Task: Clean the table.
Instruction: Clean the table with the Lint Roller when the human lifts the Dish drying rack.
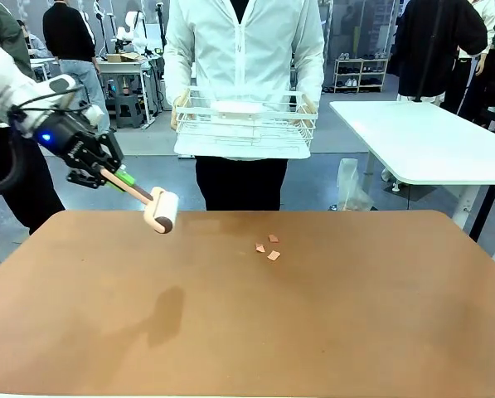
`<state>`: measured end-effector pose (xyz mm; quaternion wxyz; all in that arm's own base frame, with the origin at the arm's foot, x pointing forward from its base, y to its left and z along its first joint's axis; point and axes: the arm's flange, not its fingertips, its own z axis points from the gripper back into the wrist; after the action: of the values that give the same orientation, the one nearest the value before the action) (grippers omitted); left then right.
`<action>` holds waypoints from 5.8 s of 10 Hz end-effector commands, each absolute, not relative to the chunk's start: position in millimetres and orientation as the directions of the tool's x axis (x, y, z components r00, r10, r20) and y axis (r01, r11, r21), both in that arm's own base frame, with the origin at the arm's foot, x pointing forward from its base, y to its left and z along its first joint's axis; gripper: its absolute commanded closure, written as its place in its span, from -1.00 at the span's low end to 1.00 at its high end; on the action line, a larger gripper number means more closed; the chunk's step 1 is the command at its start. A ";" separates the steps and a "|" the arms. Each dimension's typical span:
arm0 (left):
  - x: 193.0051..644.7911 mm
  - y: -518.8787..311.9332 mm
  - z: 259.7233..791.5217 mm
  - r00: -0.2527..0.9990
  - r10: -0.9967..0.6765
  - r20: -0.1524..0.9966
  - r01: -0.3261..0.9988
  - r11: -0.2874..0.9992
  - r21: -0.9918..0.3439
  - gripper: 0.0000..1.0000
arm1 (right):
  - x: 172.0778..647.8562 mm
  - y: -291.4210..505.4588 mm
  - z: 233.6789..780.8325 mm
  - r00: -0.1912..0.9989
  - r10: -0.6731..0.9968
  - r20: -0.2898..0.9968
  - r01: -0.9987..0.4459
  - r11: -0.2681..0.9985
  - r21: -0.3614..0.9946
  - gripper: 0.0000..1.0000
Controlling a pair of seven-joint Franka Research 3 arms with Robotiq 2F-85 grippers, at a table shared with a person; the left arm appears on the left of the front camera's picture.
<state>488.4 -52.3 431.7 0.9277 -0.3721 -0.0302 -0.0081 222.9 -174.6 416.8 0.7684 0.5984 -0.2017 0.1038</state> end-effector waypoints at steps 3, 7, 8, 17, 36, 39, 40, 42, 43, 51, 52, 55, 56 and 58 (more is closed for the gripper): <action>532.1 -106.9 384.8 0.997 -0.054 0.060 0.081 0.718 -0.691 0.58 | 221.4 -174.3 419.4 0.891 -0.082 0.446 -0.413 0.260 0.873 -1.00; 536.9 -134.6 347.6 0.995 0.018 0.098 0.058 0.696 -0.715 0.58 | 221.4 -174.3 419.4 0.891 -0.082 0.446 -0.413 0.260 0.873 -1.00; 534.3 -137.2 339.1 0.990 0.031 0.134 0.073 0.711 -0.699 0.58 | 221.4 -174.3 419.4 0.891 -0.082 0.446 -0.413 0.260 0.873 -1.00; 552.6 -134.0 326.2 0.999 0.002 0.054 0.036 0.722 -0.691 0.58 | 221.4 -174.3 419.4 0.891 -0.082 0.446 -0.413 0.260 0.873 -1.00; 569.3 -177.5 277.2 0.998 0.000 0.066 0.046 0.708 -0.705 0.58 | 221.4 -174.3 419.4 0.891 -0.082 0.446 -0.413 0.260 0.873 -1.00; 574.1 -206.1 271.8 0.998 -0.003 0.060 0.045 0.692 -0.721 0.58 | 221.4 -174.3 419.4 0.891 -0.082 0.446 -0.413 0.260 0.873 -1.00; 573.3 -218.1 270.7 0.998 -0.011 0.068 0.057 0.688 -0.723 0.58 | 221.4 -174.3 419.4 0.891 -0.082 0.446 -0.413 0.260 0.873 -1.00; 575.1 -241.5 266.8 0.997 -0.033 0.070 0.073 0.685 -0.725 0.58 | 221.4 -174.3 419.4 0.891 -0.082 0.446 -0.413 0.260 0.873 -1.00; 575.2 -258.9 260.6 0.997 -0.038 0.063 0.073 0.677 -0.732 0.58 | 221.4 -174.3 419.4 0.891 -0.082 0.446 -0.413 0.260 0.873 -1.00; 581.9 -342.6 256.6 0.991 -0.111 0.074 0.128 0.646 -0.752 0.58 | 221.4 -174.3 419.4 0.891 -0.082 0.446 -0.413 0.260 0.873 -1.00; 584.1 -337.2 261.3 0.992 -0.103 0.067 0.118 0.651 -0.750 0.58 | 221.4 -174.3 419.4 0.891 -0.082 0.446 -0.413 0.260 0.873 -1.00; 576.0 -324.5 291.8 0.992 -0.106 0.073 0.124 0.619 -0.776 0.58 | 221.4 -174.3 419.4 0.891 -0.082 0.446 -0.413 0.260 0.873 -1.00; 573.2 -318.7 311.5 0.989 -0.098 0.107 0.144 0.606 -0.782 0.58 | 221.4 -174.3 419.4 0.891 -0.082 0.446 -0.413 0.260 0.873 -1.00; 567.4 -294.9 348.7 0.991 -0.079 0.106 0.132 0.541 -0.831 0.58 | 221.4 -174.3 419.4 0.891 -0.082 0.446 -0.413 0.260 0.873 -1.00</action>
<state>584.6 -316.0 332.1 0.8897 -0.4498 -0.0370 -0.0683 223.0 -174.4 417.0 0.7693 0.5975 -0.2012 0.1036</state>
